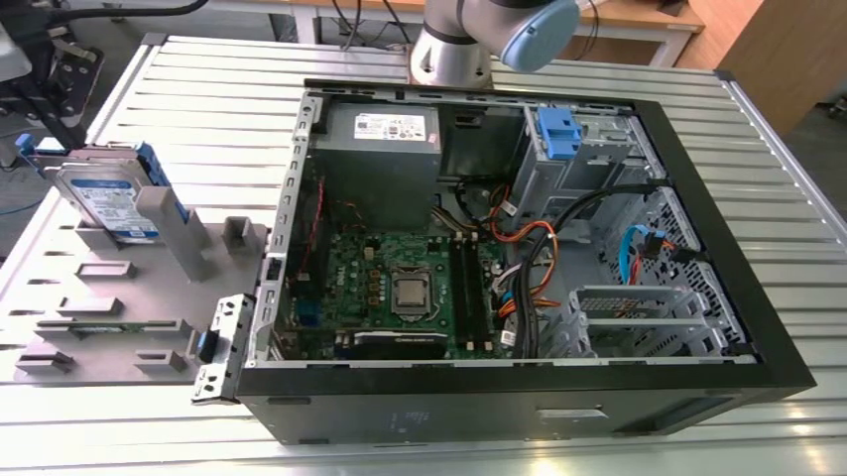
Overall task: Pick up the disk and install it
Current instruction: 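Pick up the disk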
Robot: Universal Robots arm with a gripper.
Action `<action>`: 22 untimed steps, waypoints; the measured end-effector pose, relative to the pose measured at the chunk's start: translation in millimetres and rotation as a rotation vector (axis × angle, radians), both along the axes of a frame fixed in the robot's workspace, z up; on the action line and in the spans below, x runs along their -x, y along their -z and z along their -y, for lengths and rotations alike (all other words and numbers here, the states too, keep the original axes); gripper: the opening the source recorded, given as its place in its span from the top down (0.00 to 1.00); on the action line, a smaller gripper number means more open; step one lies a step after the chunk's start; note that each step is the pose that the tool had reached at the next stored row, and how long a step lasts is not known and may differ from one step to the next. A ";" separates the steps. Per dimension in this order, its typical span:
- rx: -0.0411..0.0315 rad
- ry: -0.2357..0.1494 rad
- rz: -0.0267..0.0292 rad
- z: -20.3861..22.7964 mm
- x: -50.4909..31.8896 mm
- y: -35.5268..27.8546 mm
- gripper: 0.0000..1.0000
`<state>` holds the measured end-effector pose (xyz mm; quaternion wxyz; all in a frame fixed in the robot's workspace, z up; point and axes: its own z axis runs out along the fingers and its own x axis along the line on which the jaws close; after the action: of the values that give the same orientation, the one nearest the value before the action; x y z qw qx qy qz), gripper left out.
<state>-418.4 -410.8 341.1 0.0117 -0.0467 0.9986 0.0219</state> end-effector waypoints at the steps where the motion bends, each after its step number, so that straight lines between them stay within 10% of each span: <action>1: 0.0003 -0.017 0.0000 0.0 0.0 0.0 0.89; 22: 0.0081 -0.383 0.0000 0.0 0.0 0.4 0.89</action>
<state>-418.4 -410.8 340.7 0.0071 -0.2359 0.9715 0.0198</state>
